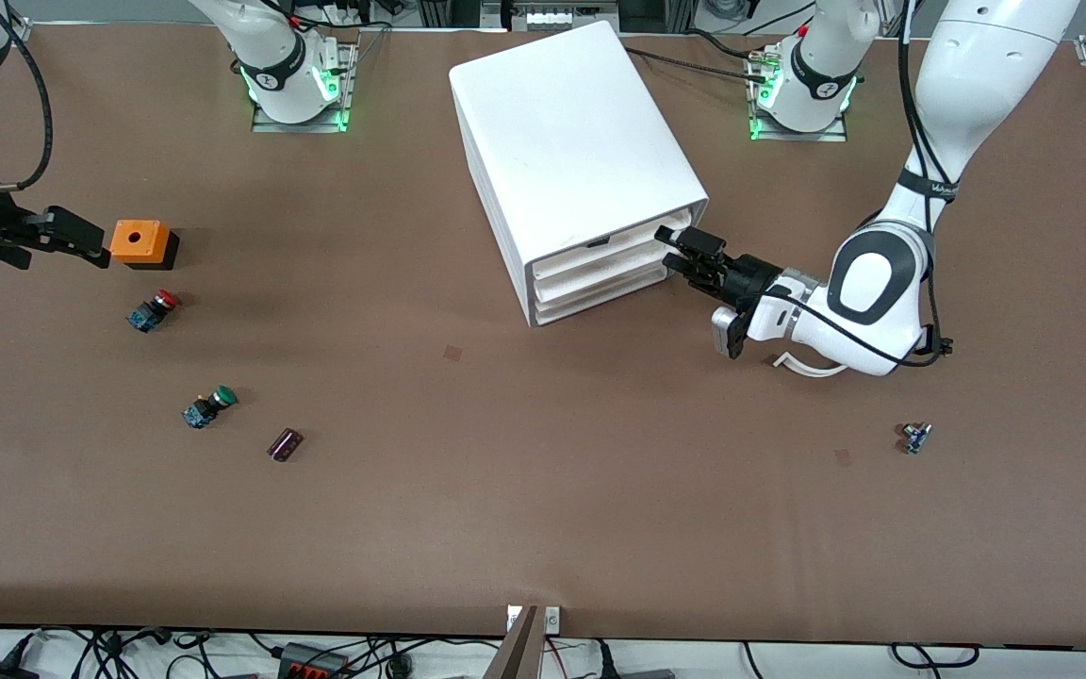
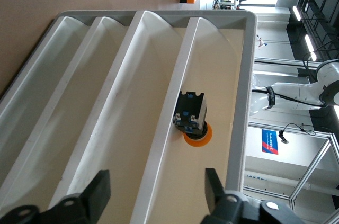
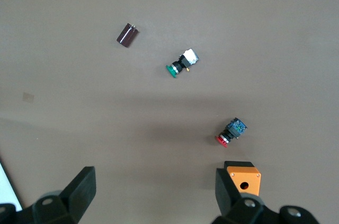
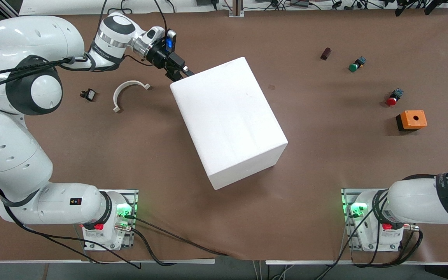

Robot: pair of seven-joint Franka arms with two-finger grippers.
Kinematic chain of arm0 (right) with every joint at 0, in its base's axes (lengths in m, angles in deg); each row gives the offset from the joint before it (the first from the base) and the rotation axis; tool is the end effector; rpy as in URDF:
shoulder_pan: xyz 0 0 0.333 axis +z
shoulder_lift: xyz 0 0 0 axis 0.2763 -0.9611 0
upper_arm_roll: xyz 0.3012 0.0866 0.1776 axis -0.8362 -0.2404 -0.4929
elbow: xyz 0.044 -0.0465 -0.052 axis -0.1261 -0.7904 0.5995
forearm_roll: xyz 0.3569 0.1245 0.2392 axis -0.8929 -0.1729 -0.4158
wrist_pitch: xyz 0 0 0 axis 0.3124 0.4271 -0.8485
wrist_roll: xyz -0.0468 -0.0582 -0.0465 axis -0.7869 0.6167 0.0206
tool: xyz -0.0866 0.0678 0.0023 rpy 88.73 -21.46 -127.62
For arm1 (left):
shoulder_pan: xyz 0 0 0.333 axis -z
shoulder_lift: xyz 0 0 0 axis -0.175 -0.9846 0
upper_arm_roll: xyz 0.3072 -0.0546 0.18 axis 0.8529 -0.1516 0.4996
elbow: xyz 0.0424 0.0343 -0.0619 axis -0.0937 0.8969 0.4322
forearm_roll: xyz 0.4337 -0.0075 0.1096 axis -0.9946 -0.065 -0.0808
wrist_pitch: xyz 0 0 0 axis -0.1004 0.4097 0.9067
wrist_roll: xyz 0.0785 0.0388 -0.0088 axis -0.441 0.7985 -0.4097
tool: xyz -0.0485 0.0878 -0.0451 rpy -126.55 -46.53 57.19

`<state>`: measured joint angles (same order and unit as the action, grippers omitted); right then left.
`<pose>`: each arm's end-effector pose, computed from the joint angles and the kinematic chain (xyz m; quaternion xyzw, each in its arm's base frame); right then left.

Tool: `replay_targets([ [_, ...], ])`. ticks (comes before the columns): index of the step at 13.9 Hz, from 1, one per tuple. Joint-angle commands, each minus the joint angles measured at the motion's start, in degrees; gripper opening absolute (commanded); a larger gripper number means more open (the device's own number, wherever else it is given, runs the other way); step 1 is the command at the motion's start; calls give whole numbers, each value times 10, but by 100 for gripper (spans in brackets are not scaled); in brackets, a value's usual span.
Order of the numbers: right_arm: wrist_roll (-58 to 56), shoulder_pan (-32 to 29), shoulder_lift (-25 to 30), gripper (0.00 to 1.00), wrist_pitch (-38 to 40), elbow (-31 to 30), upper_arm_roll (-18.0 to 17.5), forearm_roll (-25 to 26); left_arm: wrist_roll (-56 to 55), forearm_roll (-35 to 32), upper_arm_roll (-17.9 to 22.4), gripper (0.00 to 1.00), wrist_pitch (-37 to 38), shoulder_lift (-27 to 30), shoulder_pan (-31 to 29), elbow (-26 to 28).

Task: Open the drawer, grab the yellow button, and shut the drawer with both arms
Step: 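Reach the left gripper to the bottom drawer handle of the cabinet, then pull the bottom drawer open with the left gripper while the right gripper approaches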

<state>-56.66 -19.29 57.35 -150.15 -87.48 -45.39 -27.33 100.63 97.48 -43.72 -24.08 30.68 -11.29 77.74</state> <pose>0.6340 -0.0167 0.6023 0.9998 0.0165 -0.0104 0.0016 0.6036 -0.2201 0.2662 0.7707 -0.2001 -0.2062 0.5688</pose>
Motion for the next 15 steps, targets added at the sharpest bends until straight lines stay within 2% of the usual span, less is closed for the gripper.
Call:
replay_targets([
  [1, -1, 31, -3, 100, 6, 15, 28, 8, 42, 23, -11, 67, -5, 3, -5, 11],
  [5, -2, 32, -2, 100, 9, 23, 31, 10, 96, 26, -13, 59, -6, 2, -6, 37],
  [8, -2, 32, 1, 100, 9, 23, 30, 11, 124, 52, -15, 47, -7, 2, -3, 55],
  [13, -1, 32, 3, 100, 10, 20, 29, 10, 168, 61, -14, 5, -14, -4, 2, 57],
  [15, 0, 32, 1, 100, 9, 20, 28, 11, 162, 61, -13, 2, -15, -5, 1, 53],
])
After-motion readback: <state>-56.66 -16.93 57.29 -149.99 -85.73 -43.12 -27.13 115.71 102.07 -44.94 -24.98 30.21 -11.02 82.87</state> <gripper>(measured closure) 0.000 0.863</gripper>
